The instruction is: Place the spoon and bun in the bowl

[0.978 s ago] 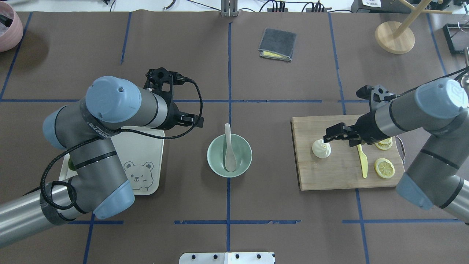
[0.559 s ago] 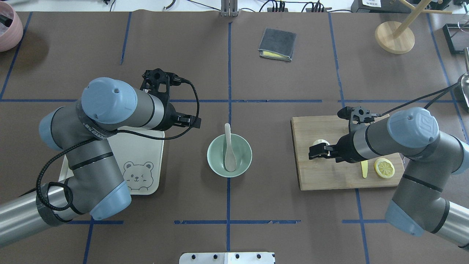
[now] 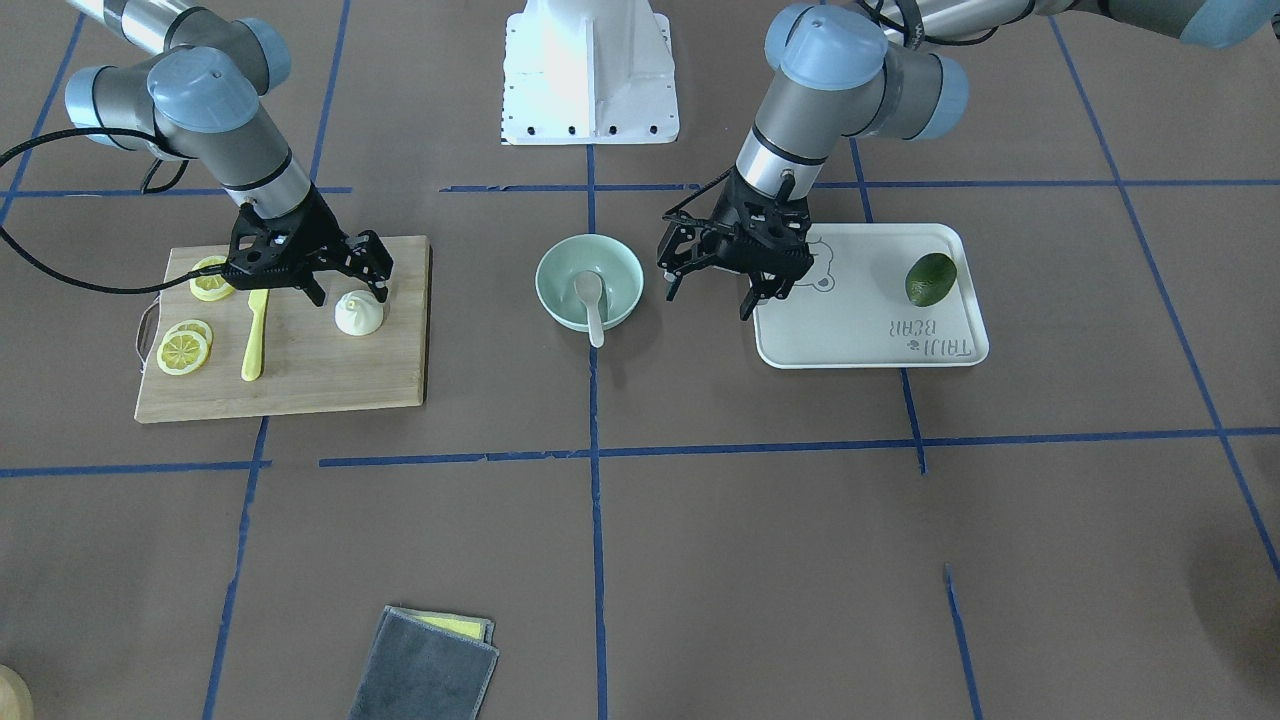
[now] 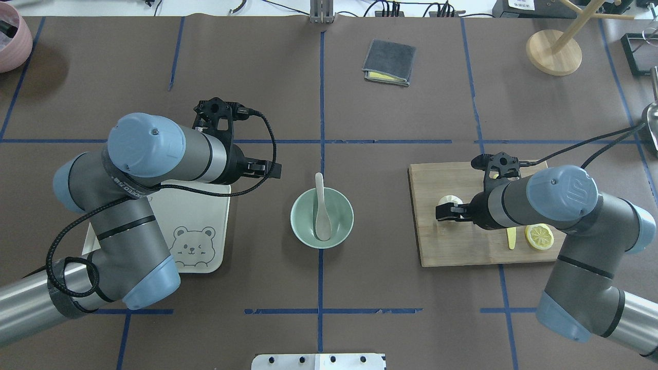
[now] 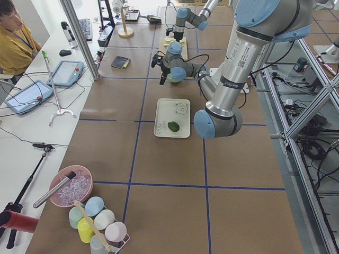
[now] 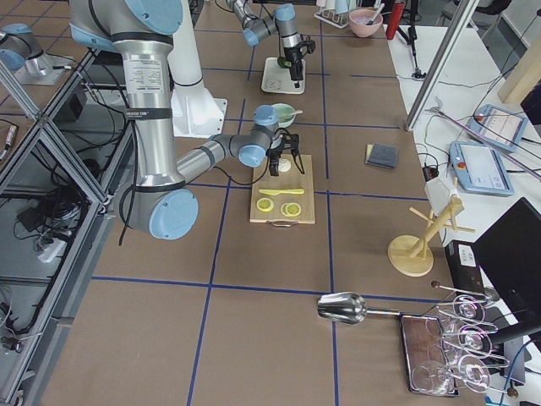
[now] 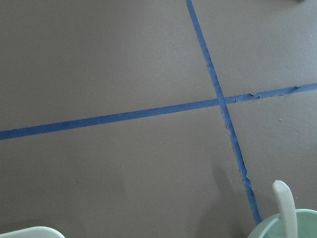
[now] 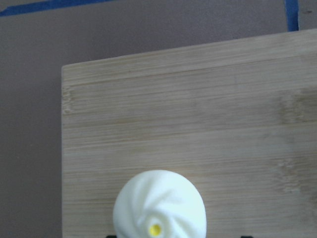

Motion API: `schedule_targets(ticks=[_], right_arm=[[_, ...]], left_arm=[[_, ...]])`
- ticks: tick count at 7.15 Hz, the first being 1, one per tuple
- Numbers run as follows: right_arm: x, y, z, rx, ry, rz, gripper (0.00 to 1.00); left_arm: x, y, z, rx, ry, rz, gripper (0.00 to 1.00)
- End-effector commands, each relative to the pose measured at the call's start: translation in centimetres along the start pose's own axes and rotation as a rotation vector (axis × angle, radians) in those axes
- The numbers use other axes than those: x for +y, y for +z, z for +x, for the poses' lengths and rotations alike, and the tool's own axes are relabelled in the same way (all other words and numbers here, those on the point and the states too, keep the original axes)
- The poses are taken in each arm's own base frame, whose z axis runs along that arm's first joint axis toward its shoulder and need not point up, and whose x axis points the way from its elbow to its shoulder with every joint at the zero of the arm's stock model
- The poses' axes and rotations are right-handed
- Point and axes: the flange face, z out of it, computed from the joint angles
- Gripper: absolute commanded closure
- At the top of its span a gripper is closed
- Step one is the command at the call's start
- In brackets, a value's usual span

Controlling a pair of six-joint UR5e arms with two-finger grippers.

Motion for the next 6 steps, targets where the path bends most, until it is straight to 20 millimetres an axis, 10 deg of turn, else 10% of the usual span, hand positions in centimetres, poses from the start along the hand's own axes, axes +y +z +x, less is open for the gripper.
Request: schedule_targets(ticks=[1, 3, 6], right_arm=[[-0.4, -0.5, -0.2, 0.004, -0.003, 0.047, 0.58], [-0.4, -1.3, -0.9, -0.014, -0.008, 0.054, 0.94], [-0.5, -4.1, -3.8, -0.082, -0.023, 0.074, 0.99]], left_arm=[[-0.1, -0.2, 0.1, 0.004, -0.026, 0.005, 0.05], [0.0, -0.1, 0.0, 0.003, -0.027, 0.004, 0.05], [0.2, -2.0, -0.3, 0.021, -0.018, 0.019, 0.05]])
